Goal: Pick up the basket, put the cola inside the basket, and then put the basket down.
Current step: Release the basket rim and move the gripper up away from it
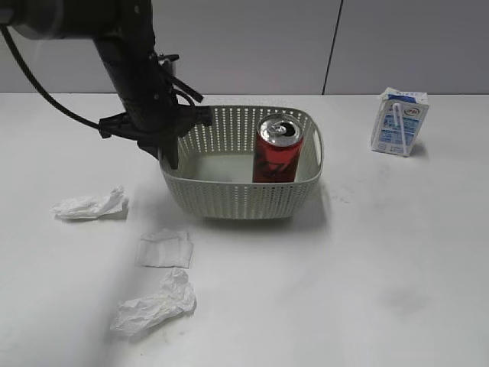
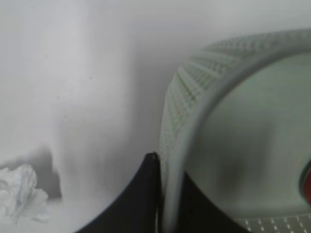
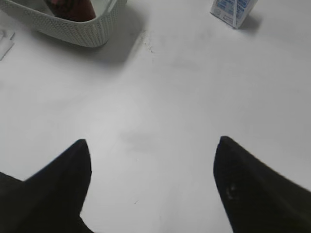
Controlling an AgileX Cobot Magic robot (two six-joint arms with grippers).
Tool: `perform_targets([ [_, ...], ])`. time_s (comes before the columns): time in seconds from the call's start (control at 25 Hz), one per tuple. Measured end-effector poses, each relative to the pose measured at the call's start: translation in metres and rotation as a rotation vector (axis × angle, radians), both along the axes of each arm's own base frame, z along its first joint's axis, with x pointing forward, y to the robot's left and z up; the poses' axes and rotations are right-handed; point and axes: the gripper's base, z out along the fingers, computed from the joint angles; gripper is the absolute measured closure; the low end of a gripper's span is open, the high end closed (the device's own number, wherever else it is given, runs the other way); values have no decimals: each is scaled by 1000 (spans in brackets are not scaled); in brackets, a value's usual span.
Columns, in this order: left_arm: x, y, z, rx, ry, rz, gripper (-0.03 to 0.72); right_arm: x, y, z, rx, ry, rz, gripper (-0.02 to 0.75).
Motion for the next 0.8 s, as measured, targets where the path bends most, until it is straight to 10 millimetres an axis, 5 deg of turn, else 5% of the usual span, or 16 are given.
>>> perform_targets([
  [0.28,3,-2,-18,11,21,4,691,-69,-21,-54,56,-175,-4,143],
  [0.44,6,-3,-18,-4,-3,13,638,-95,-29,-57,104,-320,-5,150],
  [0.8,6,-3,-15,-32,-9,-3,115,-121,-37,-69,133,-364,-12,181],
])
